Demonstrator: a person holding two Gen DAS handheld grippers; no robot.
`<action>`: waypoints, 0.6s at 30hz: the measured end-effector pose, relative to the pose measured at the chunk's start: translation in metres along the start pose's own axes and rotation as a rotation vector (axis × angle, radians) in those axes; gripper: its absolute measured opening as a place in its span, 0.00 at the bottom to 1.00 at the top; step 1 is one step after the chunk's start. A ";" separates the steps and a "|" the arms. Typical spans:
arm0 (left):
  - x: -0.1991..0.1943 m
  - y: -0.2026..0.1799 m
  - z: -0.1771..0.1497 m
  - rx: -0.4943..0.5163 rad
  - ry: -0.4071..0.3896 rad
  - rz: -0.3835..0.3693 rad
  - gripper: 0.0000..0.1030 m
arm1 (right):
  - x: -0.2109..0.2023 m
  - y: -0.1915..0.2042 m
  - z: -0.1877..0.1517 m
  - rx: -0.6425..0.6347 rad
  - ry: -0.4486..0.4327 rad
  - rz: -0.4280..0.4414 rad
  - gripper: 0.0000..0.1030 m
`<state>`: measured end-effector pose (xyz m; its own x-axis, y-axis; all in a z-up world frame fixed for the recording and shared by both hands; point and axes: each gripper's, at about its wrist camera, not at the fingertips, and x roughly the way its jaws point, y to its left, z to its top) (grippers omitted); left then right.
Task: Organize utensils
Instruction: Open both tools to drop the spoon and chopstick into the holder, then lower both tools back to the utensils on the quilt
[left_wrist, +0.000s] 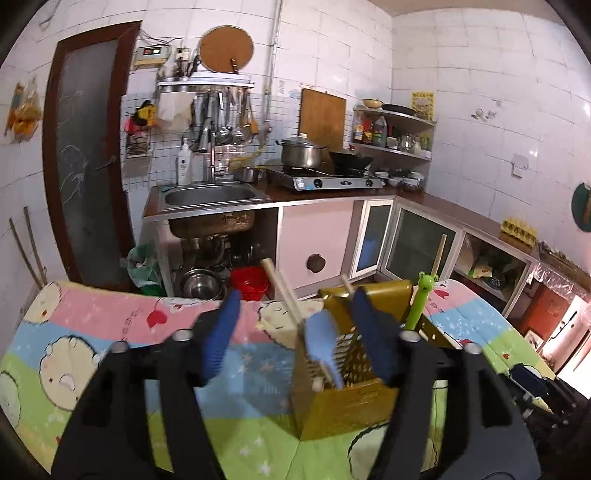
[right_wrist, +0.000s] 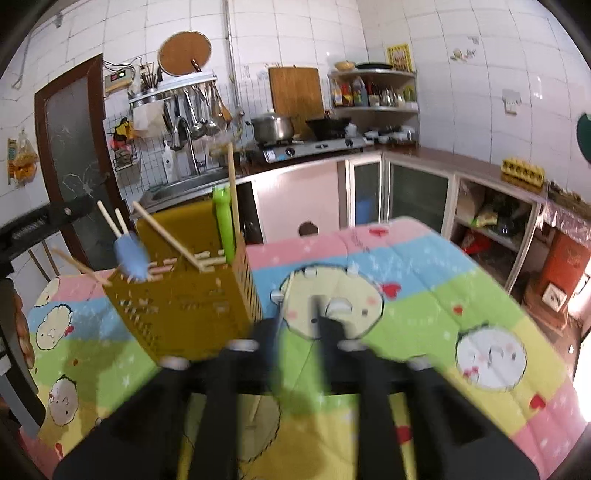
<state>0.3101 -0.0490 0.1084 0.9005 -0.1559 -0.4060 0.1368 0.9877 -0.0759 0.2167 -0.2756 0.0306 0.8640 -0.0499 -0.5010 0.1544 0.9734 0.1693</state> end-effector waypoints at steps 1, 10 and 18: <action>-0.004 0.002 -0.003 0.001 0.003 0.000 0.66 | -0.001 0.001 -0.004 -0.003 0.006 -0.001 0.55; -0.023 0.034 -0.061 0.000 0.148 0.062 0.91 | 0.003 0.032 -0.054 -0.024 0.146 0.006 0.55; -0.020 0.047 -0.108 0.003 0.262 0.120 0.95 | 0.005 0.054 -0.080 -0.055 0.229 0.000 0.55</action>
<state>0.2538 -0.0007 0.0152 0.7730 -0.0358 -0.6334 0.0376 0.9992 -0.0106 0.1913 -0.2049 -0.0309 0.7319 -0.0044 -0.6813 0.1231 0.9844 0.1259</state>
